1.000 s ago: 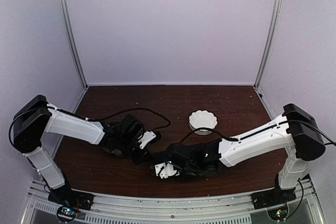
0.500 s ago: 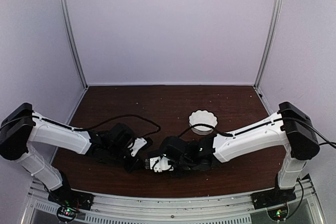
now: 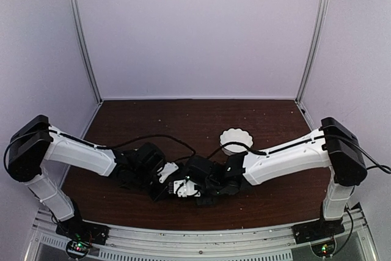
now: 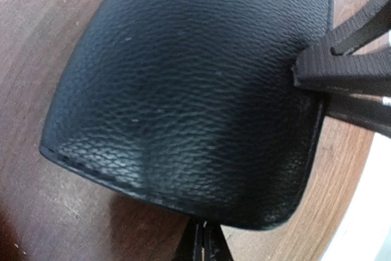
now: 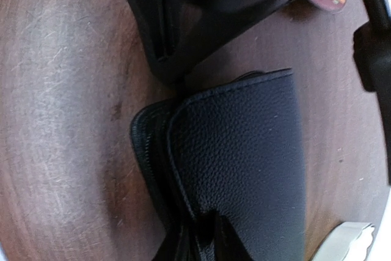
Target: Sort the hair-cutting tools
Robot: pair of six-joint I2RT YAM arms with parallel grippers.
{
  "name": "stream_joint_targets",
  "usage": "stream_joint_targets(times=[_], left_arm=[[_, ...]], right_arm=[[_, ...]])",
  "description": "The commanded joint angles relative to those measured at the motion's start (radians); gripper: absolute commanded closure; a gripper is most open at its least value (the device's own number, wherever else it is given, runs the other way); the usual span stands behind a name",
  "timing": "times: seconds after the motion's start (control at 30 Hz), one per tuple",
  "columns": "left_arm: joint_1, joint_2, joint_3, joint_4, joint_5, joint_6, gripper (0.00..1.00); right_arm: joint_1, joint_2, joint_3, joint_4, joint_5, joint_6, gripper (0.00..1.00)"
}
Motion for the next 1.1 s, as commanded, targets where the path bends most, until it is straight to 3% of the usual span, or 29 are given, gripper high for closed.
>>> stream_joint_targets(times=[0.0, 0.17, 0.53, 0.83, 1.07], left_arm=[[0.026, 0.002, 0.063, -0.006, -0.053, 0.01, 1.0], [0.081, 0.003, 0.09, -0.056, -0.191, 0.033, 1.0], [0.119, 0.182, 0.302, -0.065, -0.208, 0.139, 1.0], [0.136, 0.232, 0.359, -0.072, -0.218, 0.174, 1.0], [0.152, 0.263, 0.402, -0.069, -0.224, 0.201, 1.0]], right_arm=[[-0.023, -0.055, -0.026, -0.202, -0.139, 0.005, 0.74], [-0.063, -0.235, -0.062, -0.312, -0.302, -0.101, 0.54], [-0.31, -0.268, -0.153, -0.246, -0.261, -0.333, 0.49], [-0.303, -0.249, -0.214, -0.271, -0.329, -0.389, 0.46], [-0.286, -0.349, -0.159, -0.283, -0.37, -0.326, 0.46]])
